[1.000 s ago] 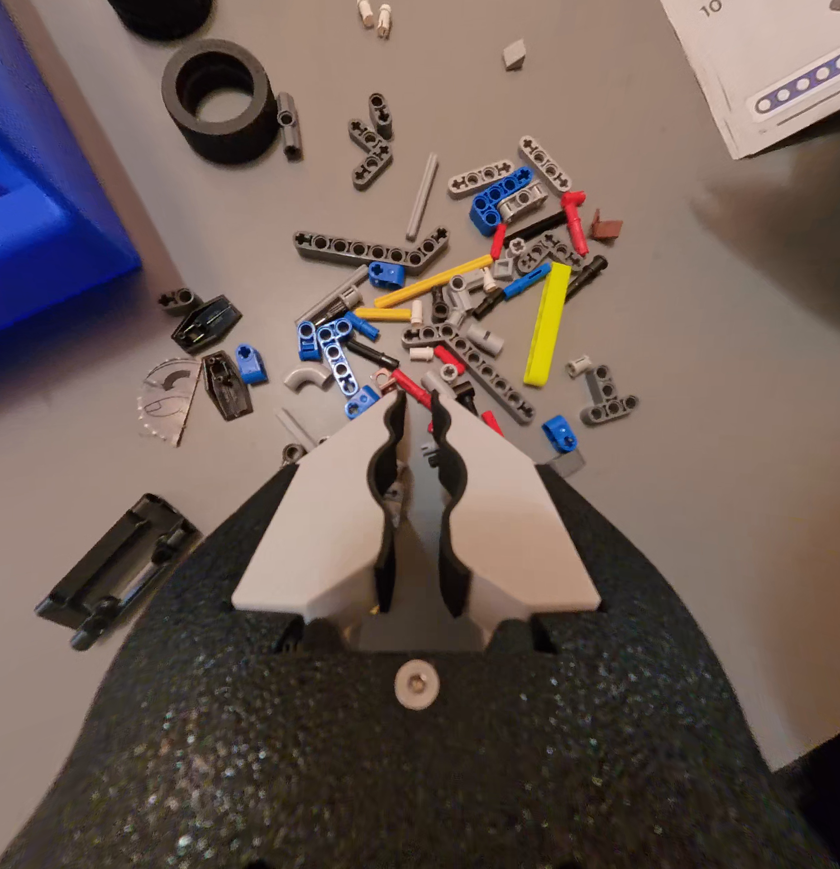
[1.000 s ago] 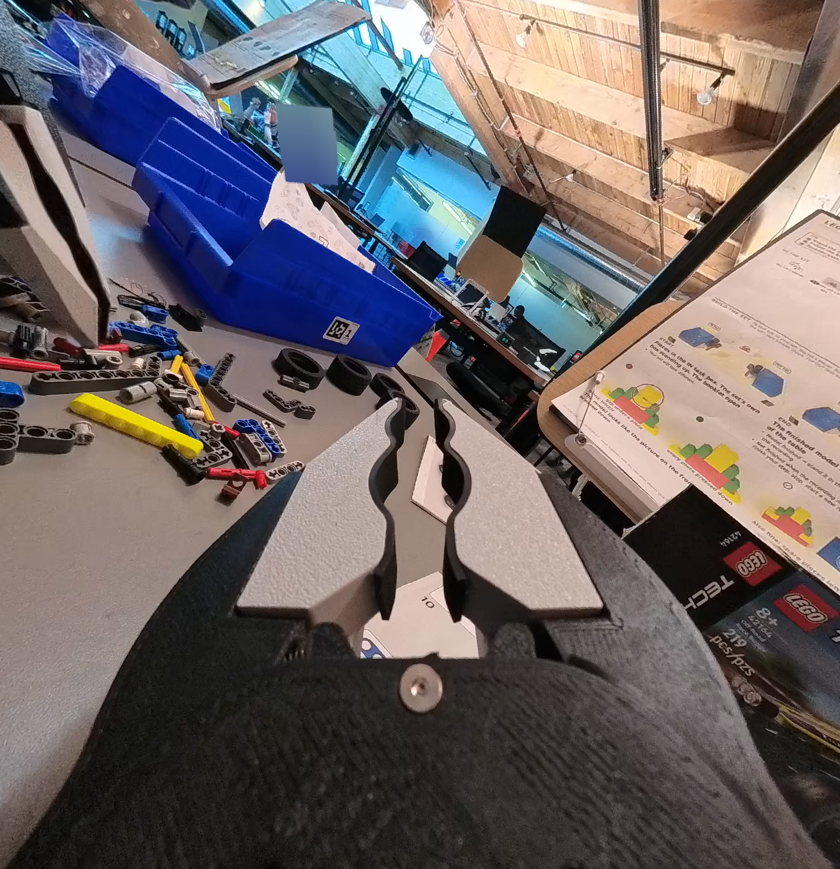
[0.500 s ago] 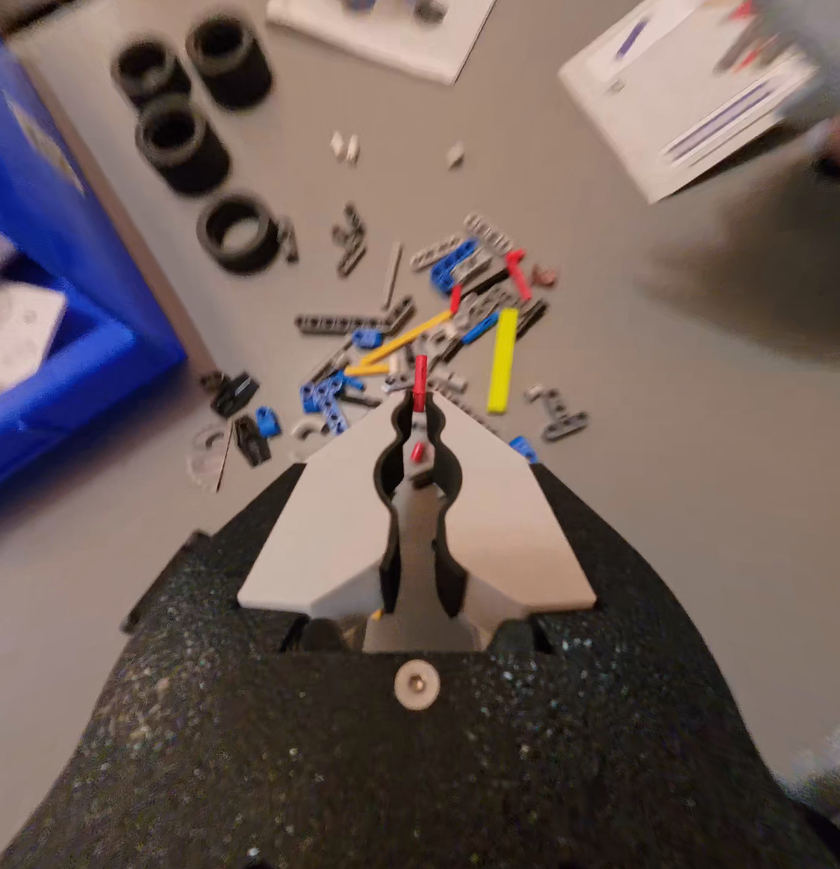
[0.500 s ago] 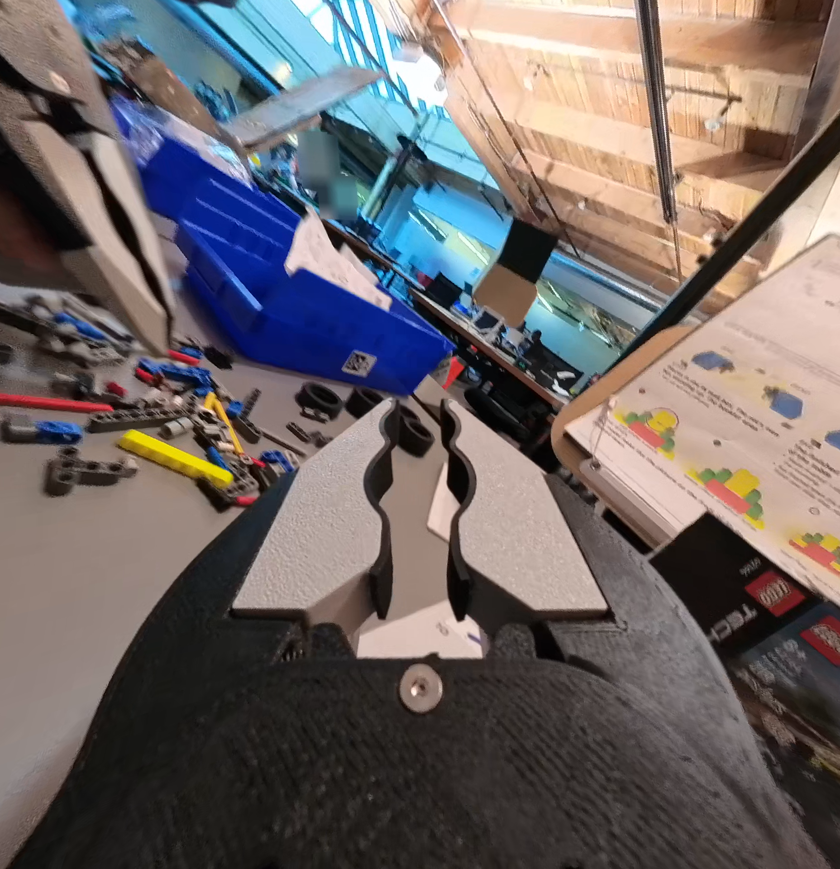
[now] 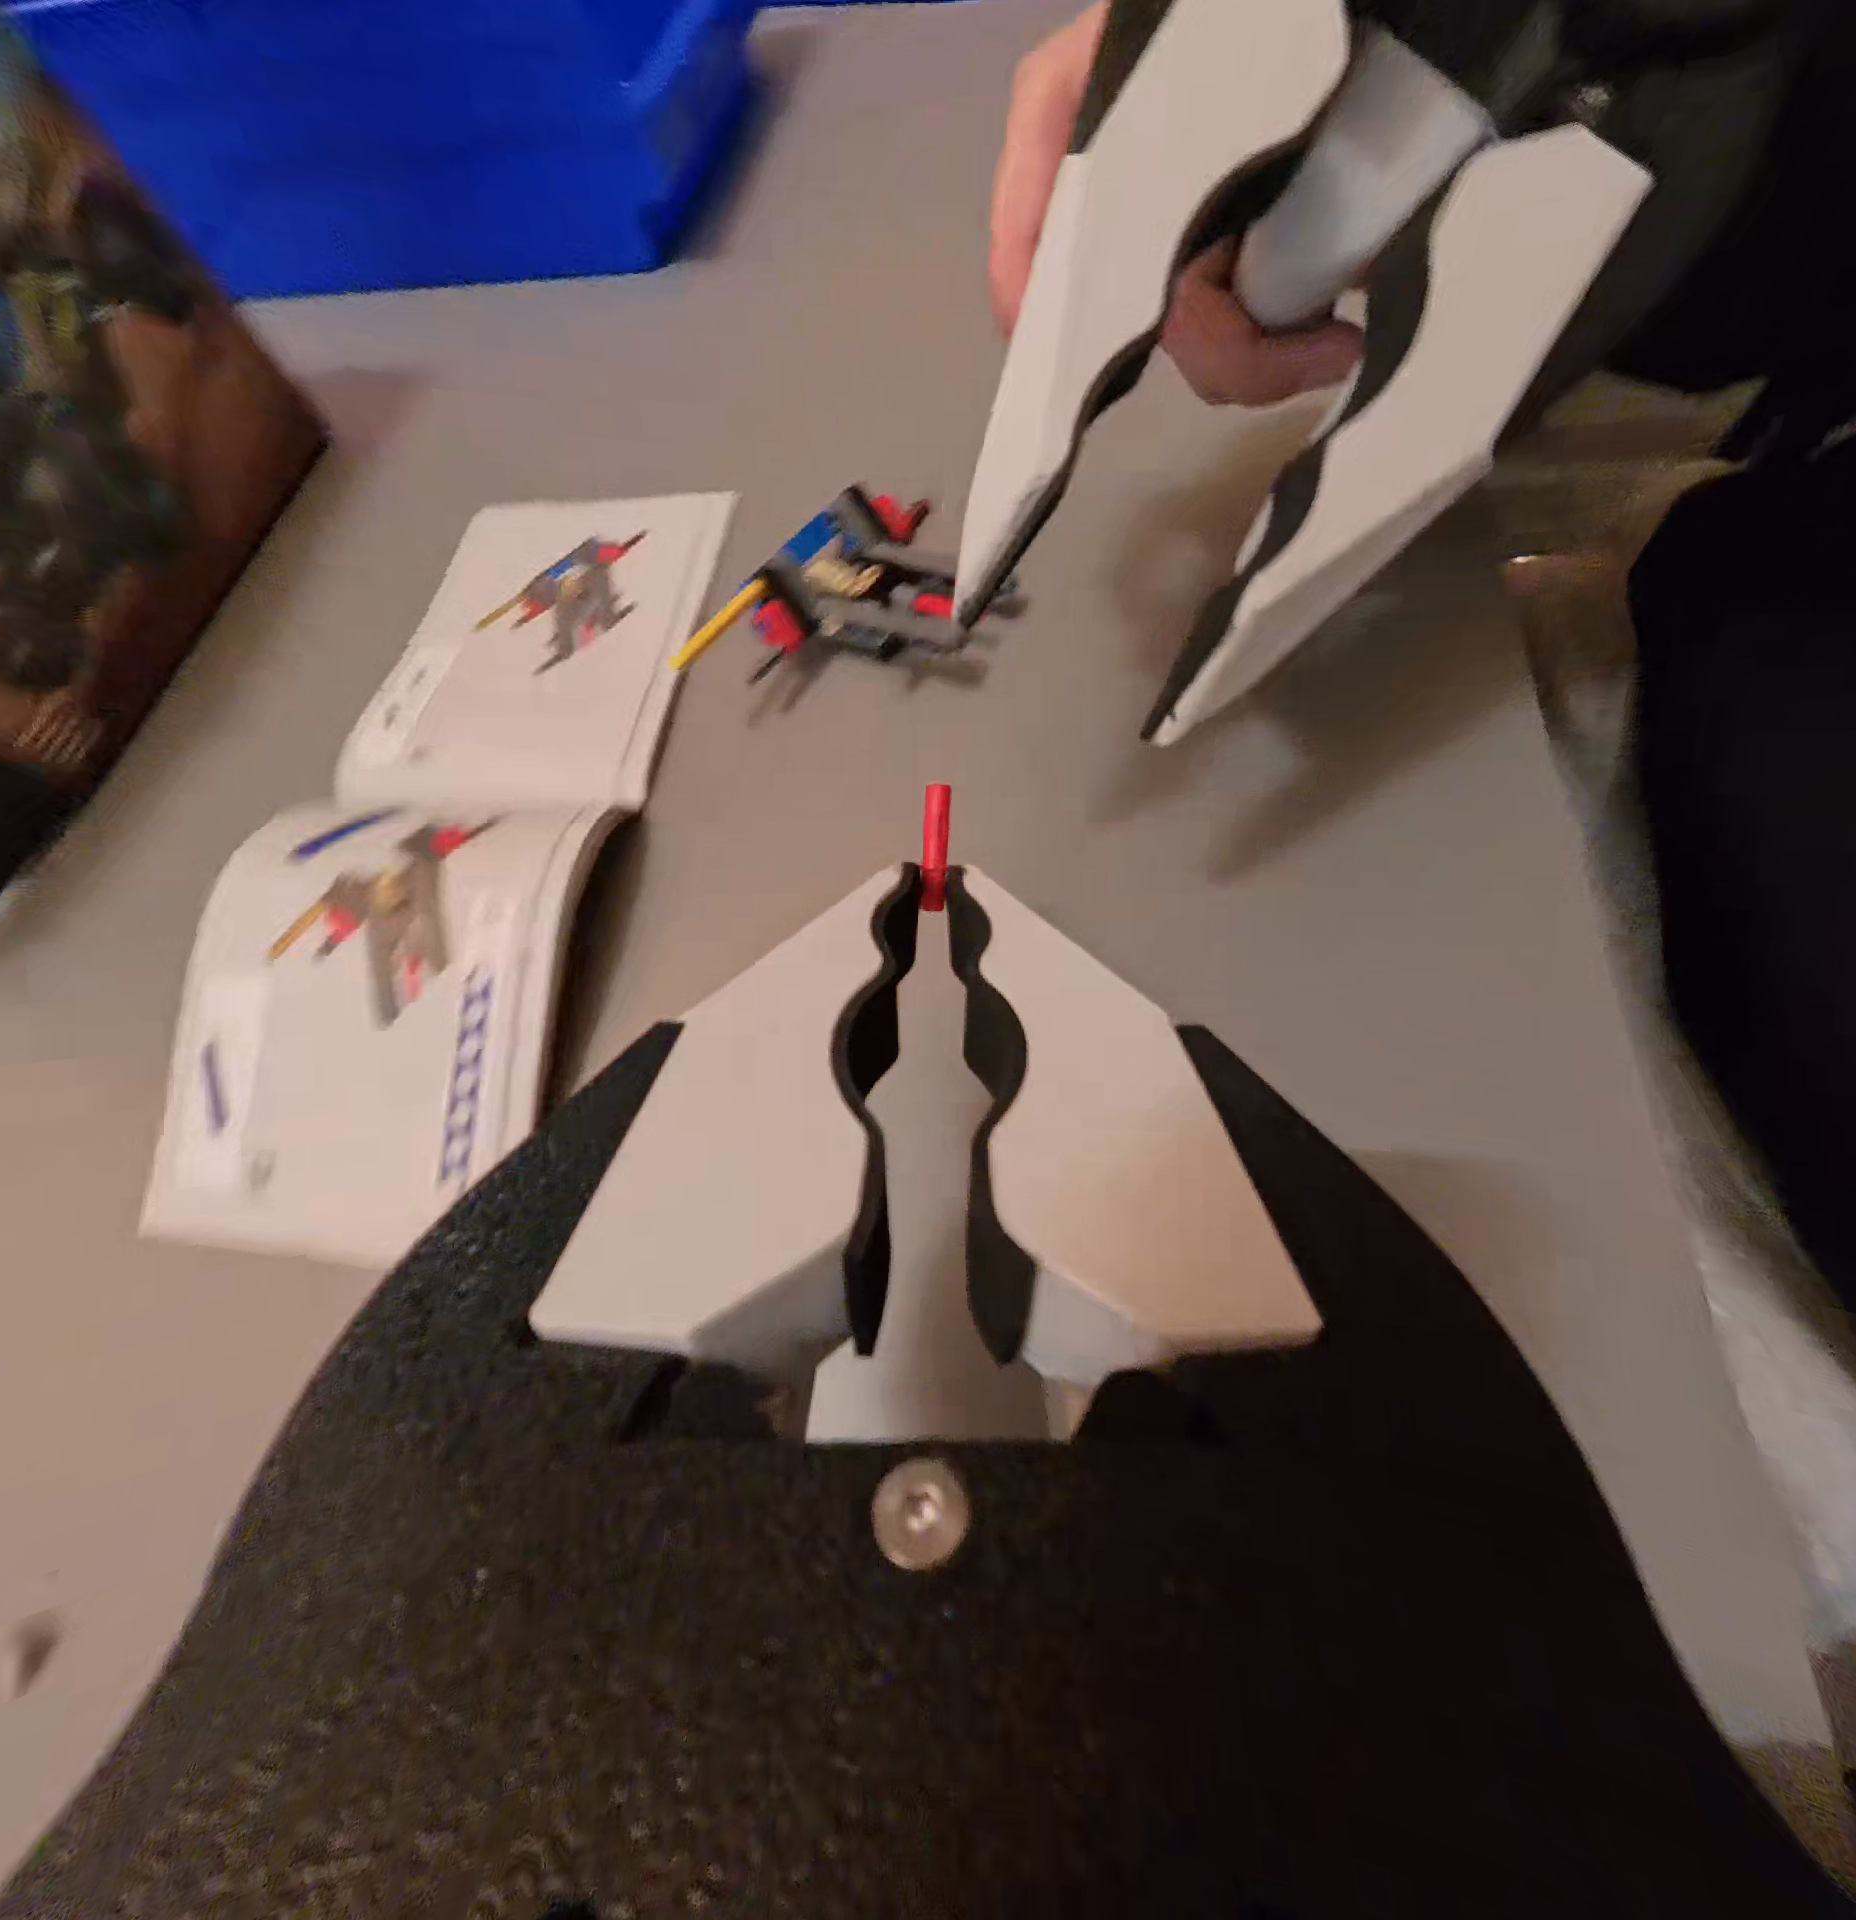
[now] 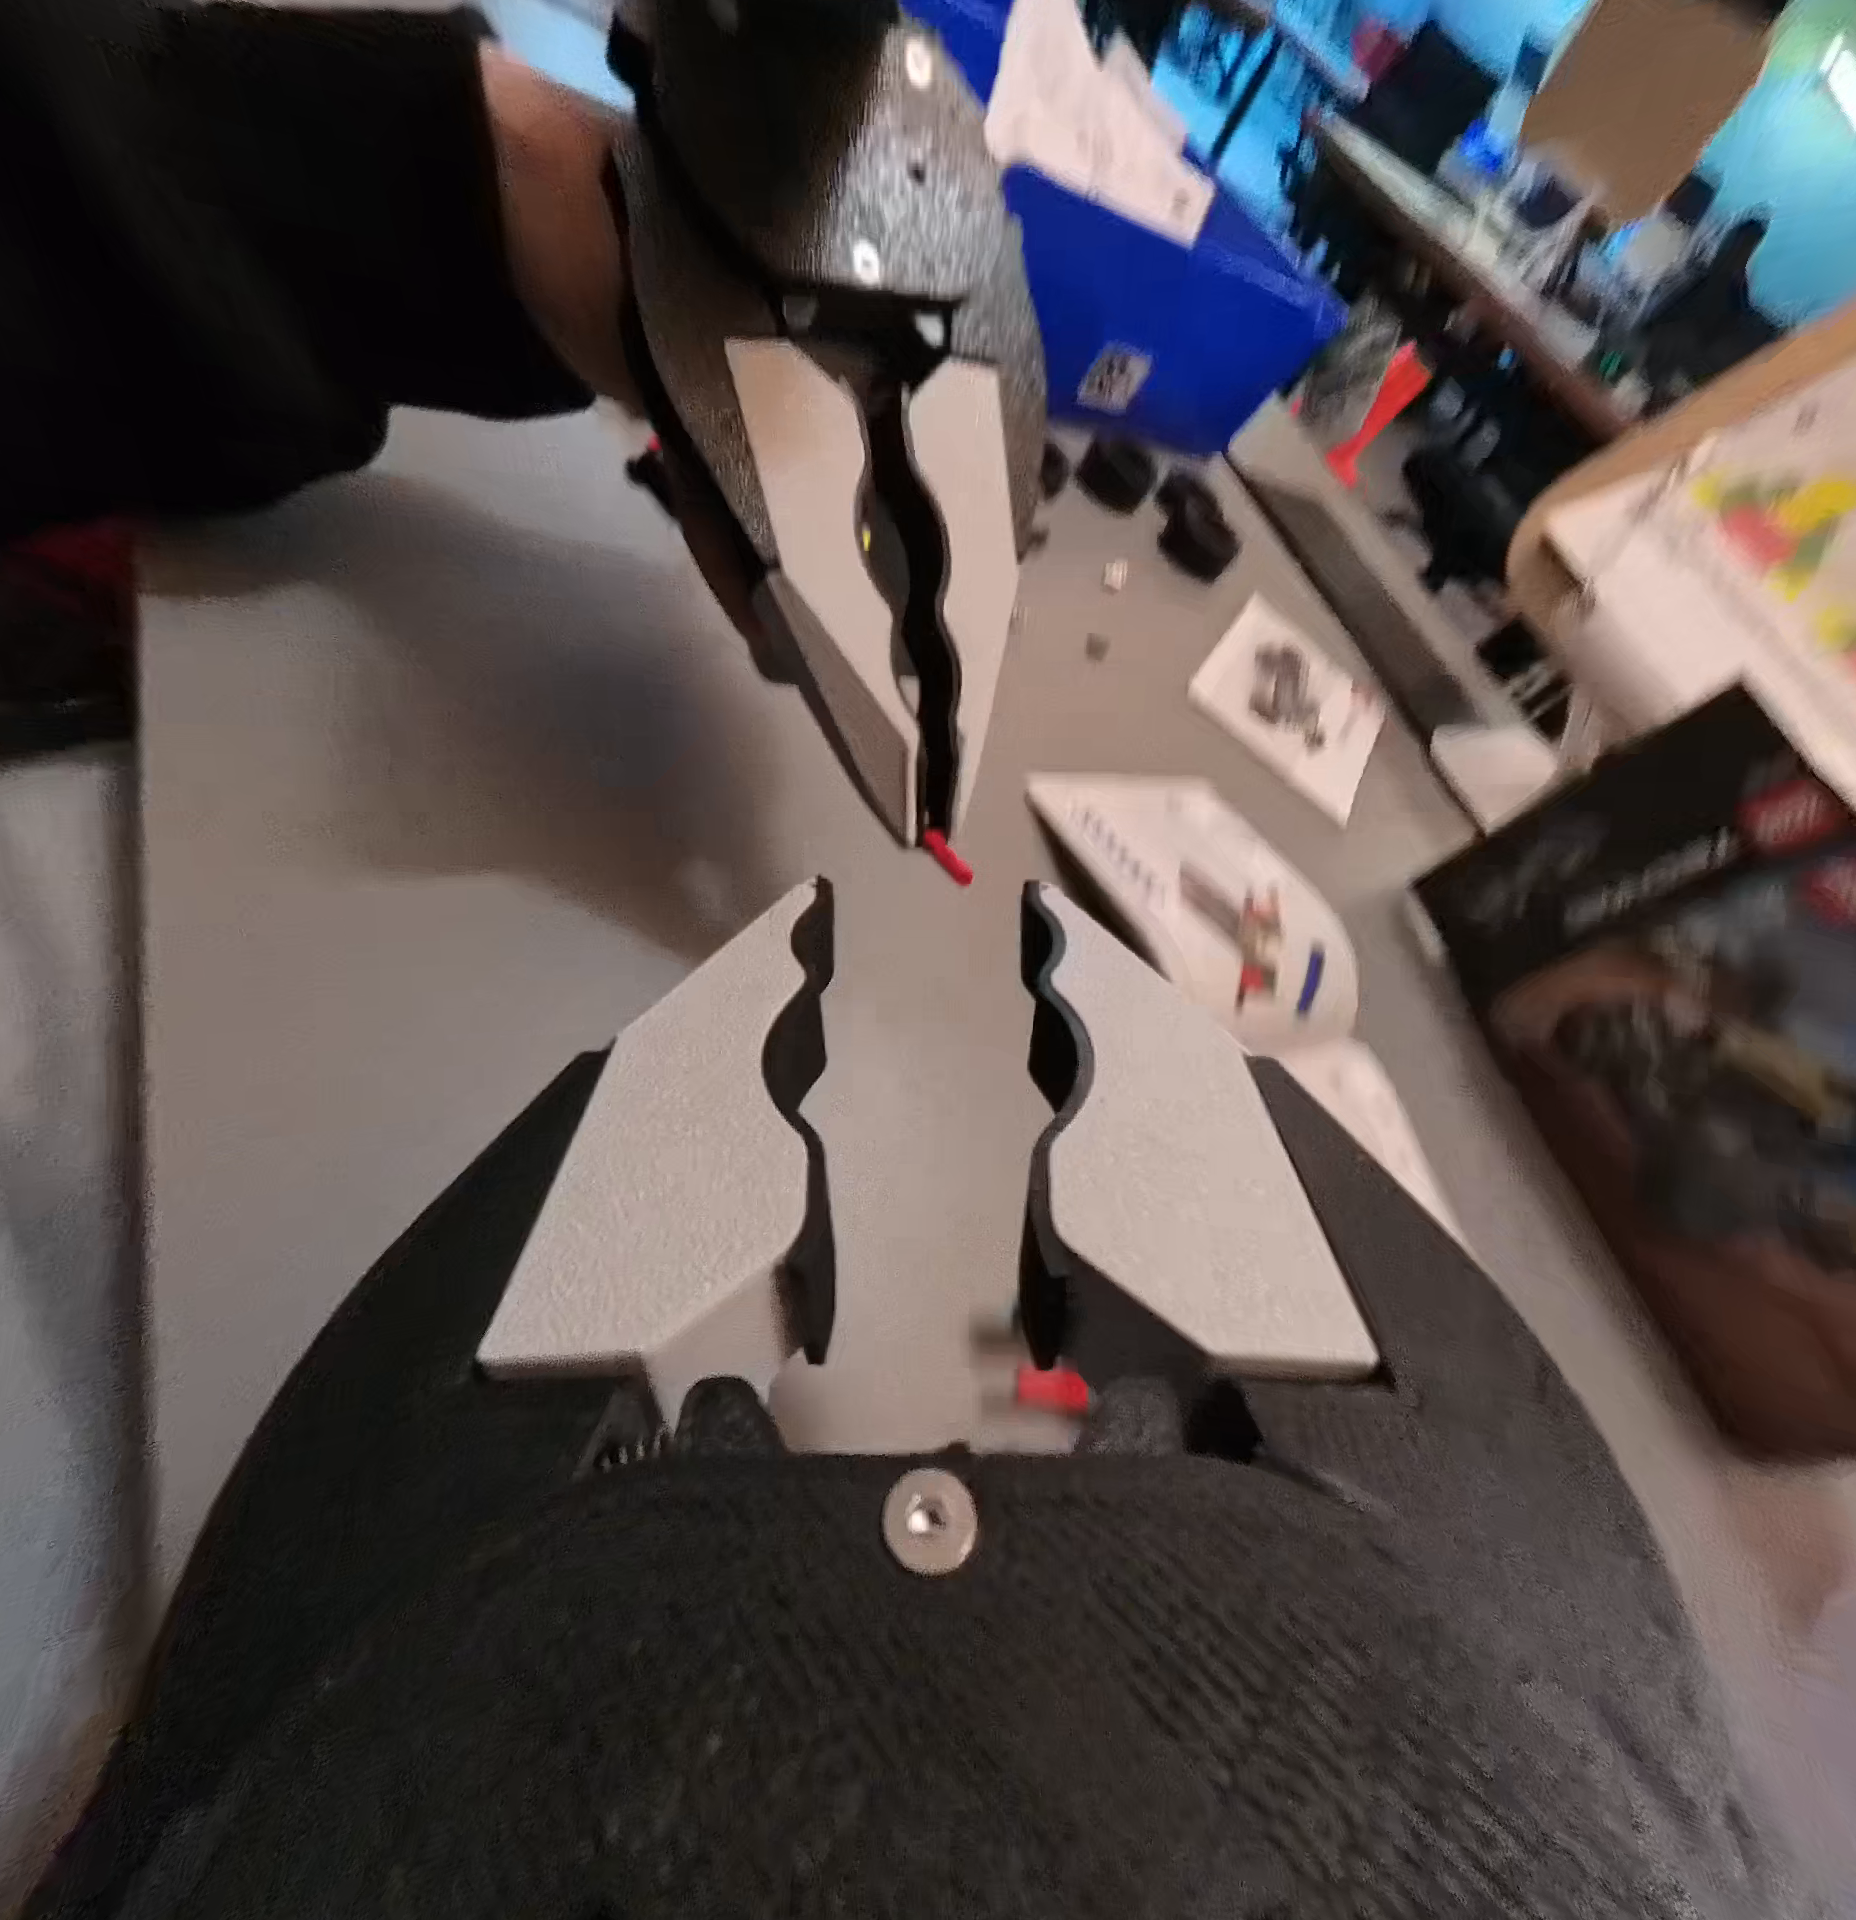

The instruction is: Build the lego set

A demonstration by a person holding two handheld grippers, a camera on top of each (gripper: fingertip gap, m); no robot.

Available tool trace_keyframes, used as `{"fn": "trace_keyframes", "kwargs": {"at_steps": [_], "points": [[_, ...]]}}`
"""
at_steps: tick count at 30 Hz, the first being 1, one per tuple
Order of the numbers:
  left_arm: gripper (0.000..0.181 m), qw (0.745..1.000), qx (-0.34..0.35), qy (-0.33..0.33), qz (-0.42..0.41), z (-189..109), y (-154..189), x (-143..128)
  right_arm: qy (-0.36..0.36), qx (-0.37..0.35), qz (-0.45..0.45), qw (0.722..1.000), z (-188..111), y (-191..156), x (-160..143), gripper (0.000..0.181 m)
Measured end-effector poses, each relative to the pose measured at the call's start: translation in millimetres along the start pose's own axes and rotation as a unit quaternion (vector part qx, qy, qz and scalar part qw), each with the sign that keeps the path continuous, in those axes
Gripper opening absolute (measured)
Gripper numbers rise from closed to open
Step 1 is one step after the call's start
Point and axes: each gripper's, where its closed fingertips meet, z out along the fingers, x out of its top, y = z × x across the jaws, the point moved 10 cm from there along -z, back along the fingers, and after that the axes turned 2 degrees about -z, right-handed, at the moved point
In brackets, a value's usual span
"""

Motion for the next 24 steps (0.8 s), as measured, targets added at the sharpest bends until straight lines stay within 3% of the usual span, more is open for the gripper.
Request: {"fn": "trace_keyframes", "kwargs": {"at_steps": [4,11,24], "points": [[0.002,0.998,-0.04,-0.007,0.052,50,22,19,-0.036,0.008,0.04,0.999,-45,-5,-42,0.027],[0.002,0.989,-0.049,-0.083,0.111,103,52,28,-0.068,0.036,0.073,0.994,-75,-1,-81,0.017],[0.003,0.989,-0.055,-0.095,0.1,112,58,28,-0.101,0.099,0.075,0.987,-62,-9,-92,0.015]]}}
